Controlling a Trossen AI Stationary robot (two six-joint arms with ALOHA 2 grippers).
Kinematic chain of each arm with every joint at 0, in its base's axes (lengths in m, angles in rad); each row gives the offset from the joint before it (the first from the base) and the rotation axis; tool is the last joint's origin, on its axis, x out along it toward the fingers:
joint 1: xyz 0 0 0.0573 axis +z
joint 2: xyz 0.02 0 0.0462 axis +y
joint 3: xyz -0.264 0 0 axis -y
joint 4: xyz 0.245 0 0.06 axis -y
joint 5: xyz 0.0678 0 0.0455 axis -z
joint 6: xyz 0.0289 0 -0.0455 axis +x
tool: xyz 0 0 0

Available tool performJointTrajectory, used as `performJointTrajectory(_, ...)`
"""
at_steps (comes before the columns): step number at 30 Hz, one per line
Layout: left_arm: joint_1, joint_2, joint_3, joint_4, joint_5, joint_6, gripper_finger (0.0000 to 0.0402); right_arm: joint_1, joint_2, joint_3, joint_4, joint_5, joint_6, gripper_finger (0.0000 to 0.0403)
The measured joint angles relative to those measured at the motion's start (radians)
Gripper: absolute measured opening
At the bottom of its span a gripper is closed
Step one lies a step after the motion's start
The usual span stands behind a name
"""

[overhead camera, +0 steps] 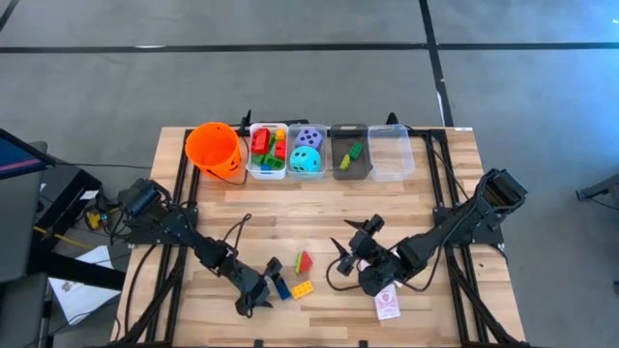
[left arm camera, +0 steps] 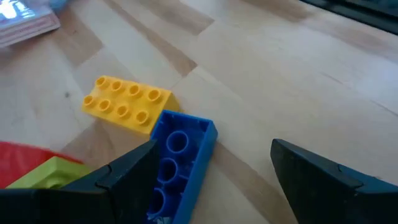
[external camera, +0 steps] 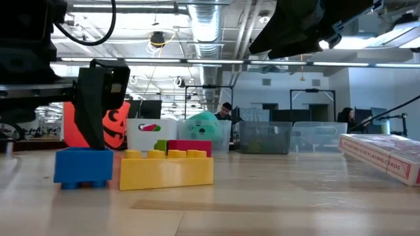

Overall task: Pick & Place Toys
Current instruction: Put the small blue game piece into the black bin

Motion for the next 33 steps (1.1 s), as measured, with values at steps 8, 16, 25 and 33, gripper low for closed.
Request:
performJointTrajectory(8,0.044,-0.011,0.000,-0.017,-0.018,-0.003,0.0298,0.000,0.000,0.000,0.000,-0.003,-0.002,0.0294)
performJointTrajectory(16,0.088,-0.081,0.000,-0.025,-0.018,-0.010,0.0298,0.000,0.000,0.000,-0.003,-0.003,-0.005,0.0294)
performJointTrajectory(25,0.098,-0.073,0.000,-0.129,-0.018,-0.009,0.0298,0.000,0.000,0.000,-0.003,-0.003,-0.007,0.0294)
performJointTrajectory(33,0.114,-0.034,0.001,-0.104,-0.011,-0.013,0.0298,0.001,0.000,0.000,-0.003,-0.004,-0.007,0.0294)
